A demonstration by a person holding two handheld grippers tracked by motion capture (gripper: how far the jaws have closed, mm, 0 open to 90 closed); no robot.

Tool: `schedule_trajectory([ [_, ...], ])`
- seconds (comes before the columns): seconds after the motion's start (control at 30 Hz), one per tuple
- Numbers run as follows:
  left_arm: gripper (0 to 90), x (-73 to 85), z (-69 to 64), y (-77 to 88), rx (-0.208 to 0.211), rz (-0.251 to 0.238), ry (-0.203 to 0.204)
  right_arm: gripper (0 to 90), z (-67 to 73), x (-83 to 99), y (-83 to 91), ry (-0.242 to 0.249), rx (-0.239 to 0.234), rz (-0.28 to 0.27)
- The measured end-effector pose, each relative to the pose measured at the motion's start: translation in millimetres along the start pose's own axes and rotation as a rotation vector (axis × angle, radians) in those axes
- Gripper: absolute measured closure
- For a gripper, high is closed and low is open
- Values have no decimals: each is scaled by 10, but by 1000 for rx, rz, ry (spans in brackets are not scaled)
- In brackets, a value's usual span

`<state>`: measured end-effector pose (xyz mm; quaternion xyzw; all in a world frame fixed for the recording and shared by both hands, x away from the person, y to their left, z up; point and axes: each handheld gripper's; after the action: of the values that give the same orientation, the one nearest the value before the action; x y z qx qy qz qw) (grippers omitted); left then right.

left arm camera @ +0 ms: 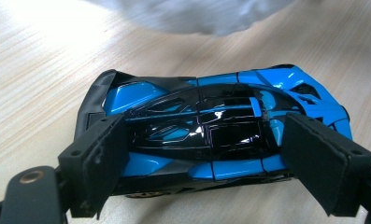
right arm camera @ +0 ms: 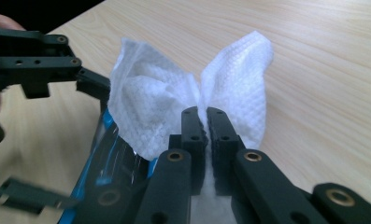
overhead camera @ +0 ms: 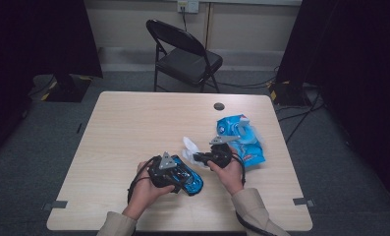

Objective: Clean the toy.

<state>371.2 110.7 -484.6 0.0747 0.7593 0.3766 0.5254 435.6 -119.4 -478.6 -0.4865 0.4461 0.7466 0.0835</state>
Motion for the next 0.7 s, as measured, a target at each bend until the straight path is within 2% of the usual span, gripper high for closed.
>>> schedule_trajectory([
  [0.07, 150, 1, 4, 4, 2, 6, -7, 876, 21, -25, -41, 8, 4, 8],
  [0.2, 150, 8, 4, 6, 2, 3, -8, 876, 108, -125, -248, 32, 13, 30],
  [0.43, 150, 13, 2, 4, 4, -2, -6, 876, 175, -154, -459, 39, 22, 65],
  [0.7, 150, 7, 5, 5, 2, 3, -9, 877, 222, -123, -590, 53, 11, 100],
])
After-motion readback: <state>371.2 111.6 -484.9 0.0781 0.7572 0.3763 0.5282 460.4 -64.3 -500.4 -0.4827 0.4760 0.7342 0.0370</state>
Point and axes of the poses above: each handheld gripper's, and its own axes: y roughly backward along the jaws, x roughly out of its underside, z roughly to its left, and after that the axes turned 14 degrees about x, right-handed
